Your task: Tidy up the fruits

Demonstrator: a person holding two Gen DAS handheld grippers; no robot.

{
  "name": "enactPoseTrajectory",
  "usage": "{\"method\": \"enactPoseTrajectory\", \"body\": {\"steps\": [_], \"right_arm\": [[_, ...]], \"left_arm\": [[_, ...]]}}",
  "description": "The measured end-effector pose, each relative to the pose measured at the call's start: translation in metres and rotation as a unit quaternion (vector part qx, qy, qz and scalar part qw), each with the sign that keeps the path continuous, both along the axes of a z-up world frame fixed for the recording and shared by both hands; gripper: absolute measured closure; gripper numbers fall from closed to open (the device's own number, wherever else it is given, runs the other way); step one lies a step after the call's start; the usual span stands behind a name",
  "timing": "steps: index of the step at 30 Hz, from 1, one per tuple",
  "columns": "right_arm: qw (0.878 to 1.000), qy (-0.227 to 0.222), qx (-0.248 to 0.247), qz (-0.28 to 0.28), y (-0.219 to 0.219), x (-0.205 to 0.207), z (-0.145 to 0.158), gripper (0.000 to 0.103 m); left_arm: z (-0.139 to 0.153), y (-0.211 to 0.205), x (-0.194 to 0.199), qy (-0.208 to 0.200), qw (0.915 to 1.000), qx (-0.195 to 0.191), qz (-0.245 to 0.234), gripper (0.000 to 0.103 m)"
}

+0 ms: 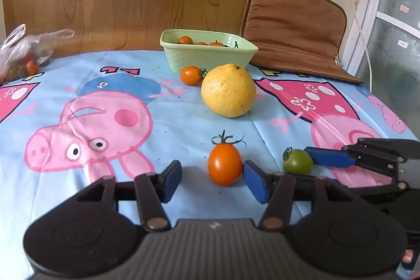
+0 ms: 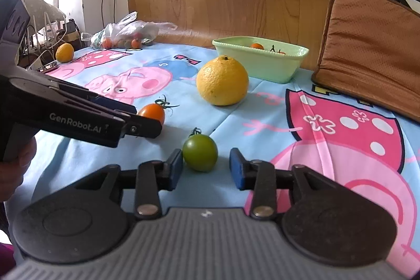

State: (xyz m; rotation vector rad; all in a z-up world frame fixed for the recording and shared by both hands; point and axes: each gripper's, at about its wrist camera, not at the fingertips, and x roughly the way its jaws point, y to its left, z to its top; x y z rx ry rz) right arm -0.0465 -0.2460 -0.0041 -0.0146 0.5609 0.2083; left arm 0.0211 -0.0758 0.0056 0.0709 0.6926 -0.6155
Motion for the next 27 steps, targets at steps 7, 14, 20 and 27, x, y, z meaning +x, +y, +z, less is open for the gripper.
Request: {"method": "enactPoseTrajectory", "body": {"steps": [7,14,20,27], "right_arm": [[1.000,0.000,0.001,-0.001,-0.0005,0.0002,-0.0001,0.061],[1.000,0.000,0.005,-0.001,-0.0009,-0.0006,0.0000,0.060],[1.000,0.001,0.009,-0.002,-0.0017,-0.0010,0.0003,0.057],[1.000,0.001,0.012,-0.002,-0.0026,-0.0009,0.0004,0.056]], "left_arm": [[-0.0001,-0.0008,0.0003,0.000,1.0000,0.001,0.001,0.048],[-0.0005,-0.0011,0.0002,0.001,1.0000,0.001,0.001,0.045],[-0.0006,-0.0012,0.0002,0.001,1.0000,0.001,0.001,0.044],[-0.0006,-0.0014,0.0002,0.002,1.0000,0.001,0.001,0.041]]}}
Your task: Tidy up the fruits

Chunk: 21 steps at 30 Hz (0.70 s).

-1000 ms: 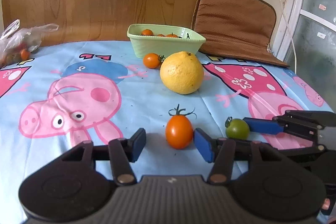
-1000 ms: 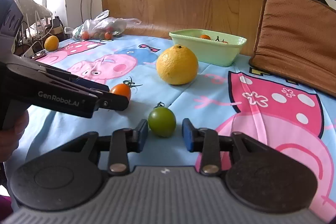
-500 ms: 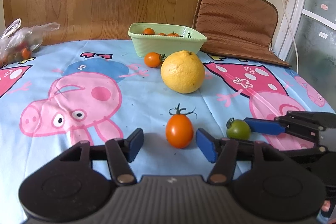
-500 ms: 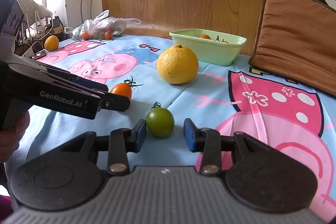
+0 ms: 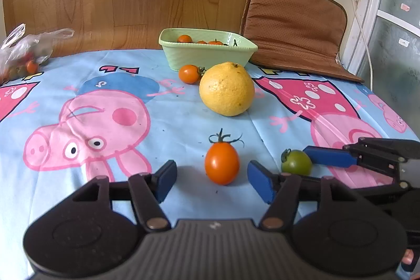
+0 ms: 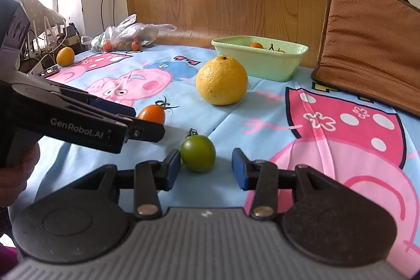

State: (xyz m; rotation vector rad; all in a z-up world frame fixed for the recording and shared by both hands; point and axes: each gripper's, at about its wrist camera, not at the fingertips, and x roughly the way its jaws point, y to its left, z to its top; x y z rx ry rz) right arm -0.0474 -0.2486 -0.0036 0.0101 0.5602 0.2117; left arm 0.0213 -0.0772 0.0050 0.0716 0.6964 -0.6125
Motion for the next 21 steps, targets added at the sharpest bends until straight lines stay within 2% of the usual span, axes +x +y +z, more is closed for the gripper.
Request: {"method": "enactPoseTrajectory", "body": {"steps": [13,14,15,16,21], "right_arm": [[1.000,0.000,-0.002,0.000,0.0008,-0.0001,0.0000,0.055],[1.000,0.000,-0.002,0.000,0.0007,-0.0001,0.0000,0.055],[1.000,0.000,-0.002,0.000,0.0006,0.0001,-0.0001,0.055],[1.000,0.000,-0.002,0.000,0.0006,0.0001,-0.0001,0.055],[1.000,0.000,-0.002,0.000,0.0007,0.0003,-0.0001,0.055]], "left_arm": [[-0.0012,-0.0020,-0.0015,-0.002,1.0000,0.001,-0.002,0.038],[-0.0015,-0.0023,-0.0019,-0.002,1.0000,0.001,-0.002,0.035],[-0.0019,-0.0024,-0.0019,-0.002,1.0000,0.002,-0.001,0.027],[-0.0026,-0.0022,-0.0017,-0.002,1.0000,0.002,0.000,0.023],[-0.0033,-0.0015,-0.0016,-0.005,1.0000,0.005,0.001,0.023]]}}
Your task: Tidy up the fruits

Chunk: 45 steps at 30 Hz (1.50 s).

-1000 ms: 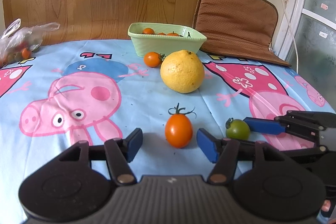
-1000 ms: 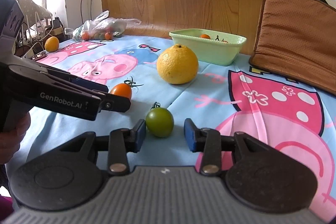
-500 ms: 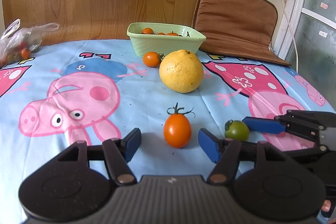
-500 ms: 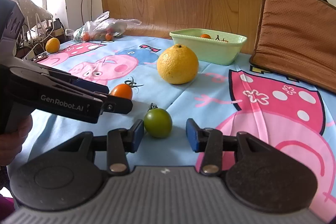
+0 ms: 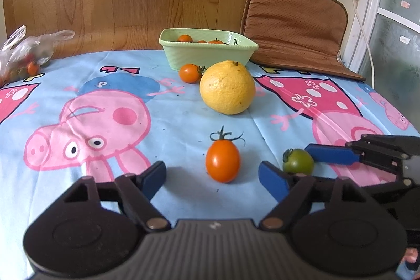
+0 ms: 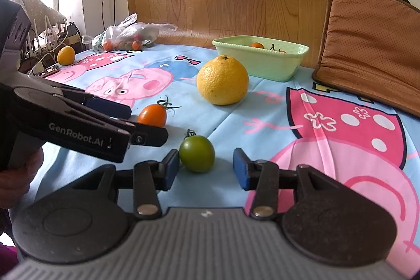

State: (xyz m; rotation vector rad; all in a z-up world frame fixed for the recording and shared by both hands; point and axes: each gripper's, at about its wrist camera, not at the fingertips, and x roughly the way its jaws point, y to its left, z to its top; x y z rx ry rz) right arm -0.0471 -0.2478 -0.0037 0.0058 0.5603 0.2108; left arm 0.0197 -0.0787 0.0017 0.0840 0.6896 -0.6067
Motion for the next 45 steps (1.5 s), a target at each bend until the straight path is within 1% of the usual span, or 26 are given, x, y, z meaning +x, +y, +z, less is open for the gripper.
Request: {"method": "enactPoseTrajectory", "body": {"steps": [20,22,24,45], "right_arm": [[1.000,0.000,-0.006,0.002,0.0019,-0.0005,-0.0007,0.053],[1.000,0.000,-0.006,0.003,0.0014,0.0000,-0.0007,0.053],[1.000,0.000,-0.006,0.003,0.0015,0.0000,-0.0006,0.053],[1.000,0.000,-0.007,0.003,0.0028,-0.0025,-0.0008,0.051]], "left_arm": [[0.0000,0.0005,-0.0005,-0.001,1.0000,0.001,-0.001,0.023],[-0.0001,0.0004,-0.0008,0.000,1.0000,0.001,-0.001,0.022],[-0.0005,0.0003,-0.0008,0.001,1.0000,0.001,-0.001,0.016],[-0.0011,0.0027,-0.0014,-0.001,1.0000,0.001,-0.002,0.015]]}}
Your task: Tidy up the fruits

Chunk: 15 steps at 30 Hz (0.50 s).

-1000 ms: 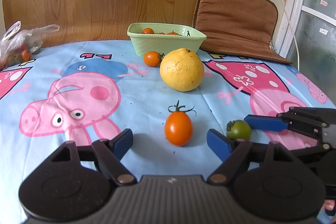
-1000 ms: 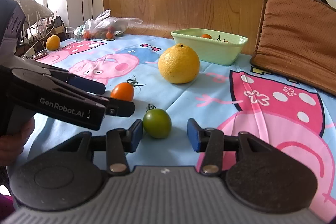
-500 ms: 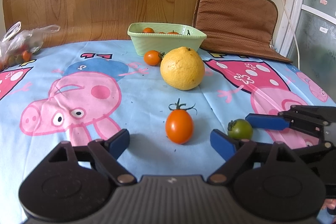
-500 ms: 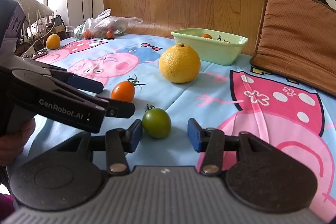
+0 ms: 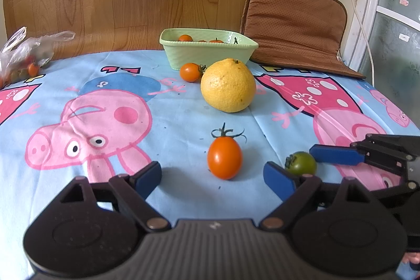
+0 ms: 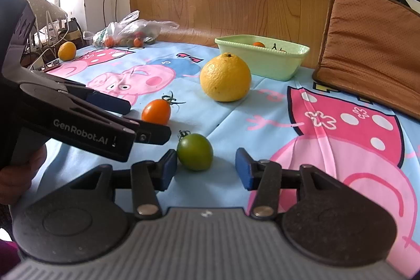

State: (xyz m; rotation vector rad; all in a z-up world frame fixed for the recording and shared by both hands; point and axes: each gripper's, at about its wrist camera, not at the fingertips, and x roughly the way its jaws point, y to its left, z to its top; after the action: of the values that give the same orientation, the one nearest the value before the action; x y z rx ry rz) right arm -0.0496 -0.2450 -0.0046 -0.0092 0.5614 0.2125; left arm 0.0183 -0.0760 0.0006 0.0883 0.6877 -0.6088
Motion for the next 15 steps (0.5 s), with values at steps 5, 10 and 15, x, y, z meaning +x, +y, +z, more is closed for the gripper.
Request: {"method": "enactPoseTrajectory", "body": {"steps": [5,10,15], "right_arm": [[1.000,0.000,-0.004,0.000,0.000,0.000,-0.001,0.050],[1.000,0.000,-0.007,0.000,0.001,-0.001,0.000,0.050],[1.000,-0.003,-0.002,-0.005,0.000,-0.001,0.001,0.050]], "left_arm": [[0.009,0.011,0.002,-0.012,0.9995,-0.028,-0.006,0.017],[0.015,0.004,0.006,-0.015,0.9992,-0.027,-0.025,0.022],[0.009,-0.007,0.008,-0.005,0.9994,-0.014,-0.033,0.028]]}}
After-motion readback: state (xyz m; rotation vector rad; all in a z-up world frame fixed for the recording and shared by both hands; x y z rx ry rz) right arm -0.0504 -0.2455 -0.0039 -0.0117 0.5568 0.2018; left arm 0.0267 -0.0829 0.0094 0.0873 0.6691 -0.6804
